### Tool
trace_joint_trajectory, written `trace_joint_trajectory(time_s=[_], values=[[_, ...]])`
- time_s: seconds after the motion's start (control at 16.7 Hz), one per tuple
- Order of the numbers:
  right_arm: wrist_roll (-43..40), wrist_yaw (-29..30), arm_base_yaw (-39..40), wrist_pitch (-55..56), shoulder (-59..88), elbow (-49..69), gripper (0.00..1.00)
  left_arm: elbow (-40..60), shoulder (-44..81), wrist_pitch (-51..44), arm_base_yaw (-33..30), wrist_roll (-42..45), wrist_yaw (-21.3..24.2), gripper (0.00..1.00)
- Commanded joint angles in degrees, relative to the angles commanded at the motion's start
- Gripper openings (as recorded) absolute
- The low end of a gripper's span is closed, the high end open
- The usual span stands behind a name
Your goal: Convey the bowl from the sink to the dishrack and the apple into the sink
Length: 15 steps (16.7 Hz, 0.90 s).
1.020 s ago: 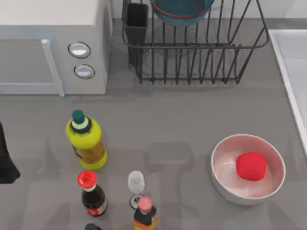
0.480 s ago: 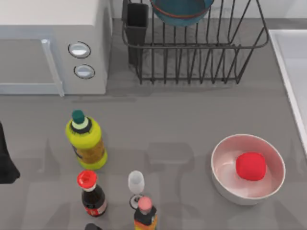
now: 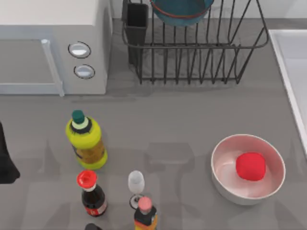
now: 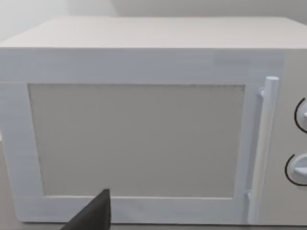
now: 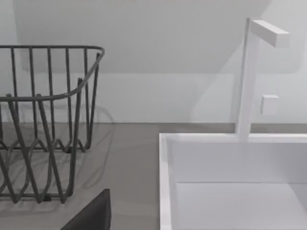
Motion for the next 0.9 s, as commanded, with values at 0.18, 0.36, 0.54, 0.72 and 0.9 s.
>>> trace_joint_trajectory(time_s=[0.18,0.36,0.54,0.72,0.9], values=[[0.0,0.0,0.0,0.0,0.0,0.0,1.0,0.0,0.0,0.0,0.0,0.0,0.0,1.0],[0.0,0.0,0.0,0.0,0.0,0.0,1.0,0.0,0.0,0.0,0.0,0.0,0.0,1.0],[0.0,0.0,0.0,0.0,0.0,0.0,1.0,0.0,0.0,0.0,0.0,0.0,0.0,1.0],[0.0,0.0,0.0,0.0,0.0,0.0,1.0,0.0,0.0,0.0,0.0,0.0,0.0,1.0],[1.2,0.3,0.9,-2.5,3.5,2.7,1.0,0.0,0.0,0.0,0.0,0.0,0.0,1.0]])
